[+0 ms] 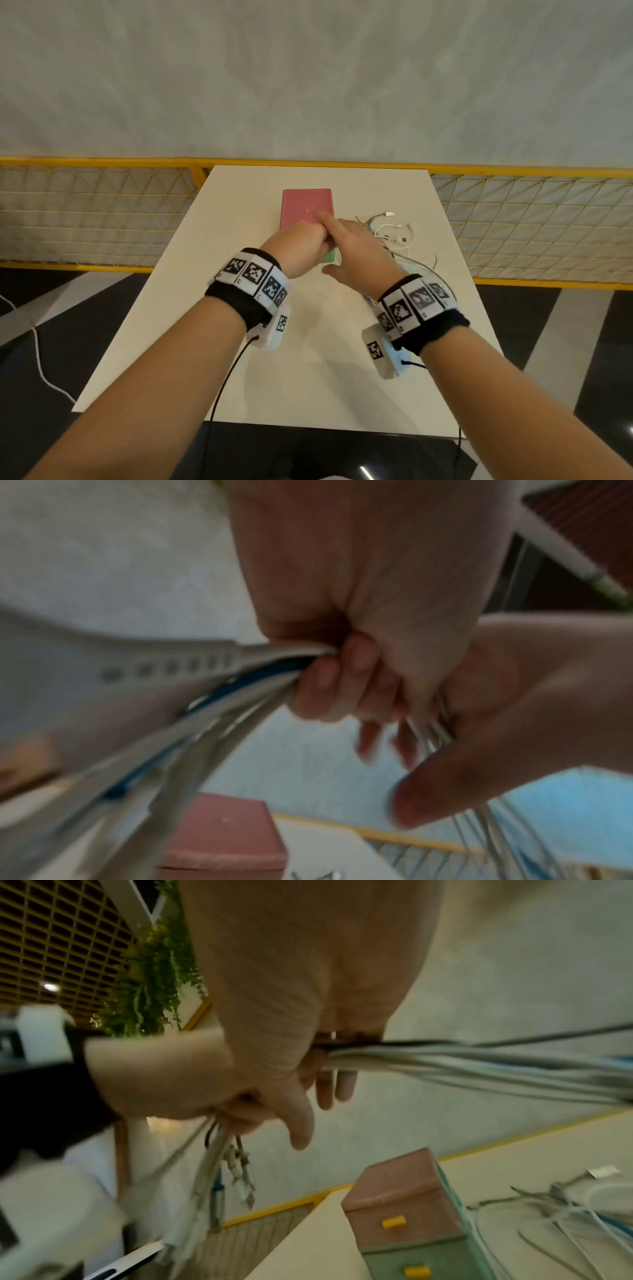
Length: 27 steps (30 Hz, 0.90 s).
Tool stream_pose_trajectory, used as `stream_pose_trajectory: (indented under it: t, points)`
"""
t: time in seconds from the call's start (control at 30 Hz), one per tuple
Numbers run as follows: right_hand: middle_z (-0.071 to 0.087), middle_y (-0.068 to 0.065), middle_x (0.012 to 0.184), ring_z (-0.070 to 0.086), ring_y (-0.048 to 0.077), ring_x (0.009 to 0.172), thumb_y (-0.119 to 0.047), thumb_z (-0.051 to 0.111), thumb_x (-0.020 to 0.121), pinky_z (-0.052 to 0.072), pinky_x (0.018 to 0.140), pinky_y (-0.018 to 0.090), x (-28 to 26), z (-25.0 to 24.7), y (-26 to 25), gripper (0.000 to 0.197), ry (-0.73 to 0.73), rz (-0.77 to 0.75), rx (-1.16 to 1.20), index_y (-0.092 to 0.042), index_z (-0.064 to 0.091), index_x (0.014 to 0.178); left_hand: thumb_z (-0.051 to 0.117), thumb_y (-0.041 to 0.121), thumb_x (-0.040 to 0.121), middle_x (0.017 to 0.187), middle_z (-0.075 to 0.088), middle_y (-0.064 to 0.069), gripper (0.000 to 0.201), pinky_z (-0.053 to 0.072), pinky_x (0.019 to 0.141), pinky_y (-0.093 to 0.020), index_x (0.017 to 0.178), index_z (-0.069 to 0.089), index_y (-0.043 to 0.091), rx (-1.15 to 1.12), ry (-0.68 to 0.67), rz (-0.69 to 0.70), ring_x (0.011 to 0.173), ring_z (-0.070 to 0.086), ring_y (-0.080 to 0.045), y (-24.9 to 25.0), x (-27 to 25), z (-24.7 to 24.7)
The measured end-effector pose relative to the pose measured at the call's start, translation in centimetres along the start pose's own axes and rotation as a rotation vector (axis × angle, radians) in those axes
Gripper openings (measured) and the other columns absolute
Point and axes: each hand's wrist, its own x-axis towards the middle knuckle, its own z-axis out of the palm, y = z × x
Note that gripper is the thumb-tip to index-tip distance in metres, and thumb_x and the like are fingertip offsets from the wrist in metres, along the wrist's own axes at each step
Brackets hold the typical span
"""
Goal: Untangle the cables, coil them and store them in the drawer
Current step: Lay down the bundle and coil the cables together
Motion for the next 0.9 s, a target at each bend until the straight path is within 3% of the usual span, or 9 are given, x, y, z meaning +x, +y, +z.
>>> stream_pose_trajectory:
  t: [0.07, 0.17, 0.27, 0.33, 0.47, 0.53, 0.63, 0.77, 0.9]
  points:
    - [0.065, 0.010, 0.108, 0.059, 0.029, 0.101, -0.011, 0.066, 0.079, 0.046, 0.082, 0.037, 0.7, 0.2, 0.0, 0.050, 0.015, 0.030, 0.107, -0.016, 0.052, 0.126, 0.051, 0.026, 0.099, 0.090, 0.068, -0.009, 0.020, 0.045, 0.066, -0.031, 0.096, 0.065, 0.012, -0.095, -0.065, 0.049, 0.078, 0.063, -0.023, 0.1, 0.0, -0.6]
    - [0.070, 0.008, 0.100, 0.062, 0.024, 0.093, -0.012, 0.061, 0.086, 0.046, 0.079, 0.033, 0.5, -0.6, 1.3, 0.025, 0.049, 0.061, 0.143, -0.015, 0.066, 0.110, 0.061, 0.041, 0.093, 0.065, 0.056, 0.003, 0.026, 0.038, 0.053, -0.024, 0.075, 0.059, 0.022, -0.183, -0.093, 0.027, 0.057, 0.052, -0.012, -1.8, -1.0, -1.7]
    - [0.069, 0.005, 0.099, 0.060, 0.020, 0.090, -0.009, 0.056, 0.090, 0.046, 0.079, 0.030, -0.2, -1.0, 2.2, 0.026, 0.081, 0.070, 0.149, -0.018, 0.067, 0.112, 0.057, 0.049, 0.093, 0.061, 0.052, 0.008, 0.029, 0.035, 0.047, -0.020, 0.090, 0.065, 0.021, -0.100, -0.062, -0.024, 0.052, 0.049, -0.011, -3.0, -1.9, -2.0]
    - [0.060, 0.003, 0.089, 0.058, 0.023, 0.085, -0.012, 0.051, 0.094, 0.041, 0.072, 0.030, -0.4, -0.1, 2.8, 0.024, -0.015, 0.116, 0.047, -0.017, 0.064, 0.112, 0.051, 0.053, 0.094, 0.068, 0.055, 0.009, 0.032, 0.034, 0.050, -0.024, 0.098, 0.065, 0.024, 0.012, -0.059, -0.012, 0.060, 0.052, -0.012, -2.7, -1.9, -1.7]
    - [0.053, 0.011, 0.097, 0.060, 0.033, 0.091, -0.019, 0.040, 0.100, 0.044, 0.074, 0.039, -1.1, 2.4, 2.6, 0.021, -0.346, 0.150, -0.319, -0.011, 0.051, 0.116, 0.050, 0.054, 0.094, 0.082, 0.064, 0.001, 0.039, 0.037, 0.056, -0.029, 0.091, 0.065, 0.018, 0.197, -0.157, 0.010, 0.072, 0.058, -0.019, -1.8, -1.5, -0.9]
    - [0.056, 0.012, 0.108, 0.059, 0.032, 0.095, -0.020, 0.040, 0.100, 0.044, 0.078, 0.039, -1.6, 2.8, 2.3, 0.022, -0.386, 0.108, -0.458, -0.009, 0.045, 0.119, 0.053, 0.053, 0.094, 0.084, 0.066, -0.001, 0.039, 0.040, 0.059, -0.030, 0.086, 0.065, 0.017, 0.203, -0.182, 0.006, 0.074, 0.060, -0.020, -1.7, -1.5, -0.5]
    - [0.056, 0.012, 0.116, 0.056, 0.031, 0.104, -0.027, 0.048, 0.096, 0.042, 0.085, 0.039, -1.5, 2.2, 2.2, 0.036, -0.299, 0.126, -0.432, -0.009, 0.041, 0.127, 0.050, 0.049, 0.096, 0.087, 0.066, -0.003, 0.037, 0.038, 0.059, -0.030, 0.087, 0.063, 0.016, 0.211, -0.173, -0.012, 0.072, 0.057, -0.020, -1.3, -1.5, -0.2]
    - [0.057, 0.009, 0.122, 0.055, 0.026, 0.109, -0.016, 0.065, 0.082, 0.042, 0.092, 0.036, -0.6, 1.4, 0.4, 0.061, -0.166, -0.013, 0.062, -0.014, 0.037, 0.136, 0.050, 0.039, 0.098, 0.102, 0.068, -0.006, 0.030, 0.050, 0.072, -0.035, 0.110, 0.065, 0.016, 0.270, -0.148, 0.000, 0.085, 0.063, -0.027, -0.1, -1.3, -0.4]
    - [0.066, 0.010, 0.099, 0.062, 0.031, 0.088, -0.016, 0.060, 0.084, 0.045, 0.068, 0.033, -0.3, 0.9, -0.5, 0.034, -0.069, -0.010, 0.110, -0.012, 0.050, 0.117, 0.060, 0.031, 0.091, 0.086, 0.069, -0.001, 0.019, 0.053, 0.068, -0.031, 0.099, 0.069, 0.016, 0.039, -0.198, 0.022, 0.075, 0.064, -0.017, 0.3, -1.3, -2.2]
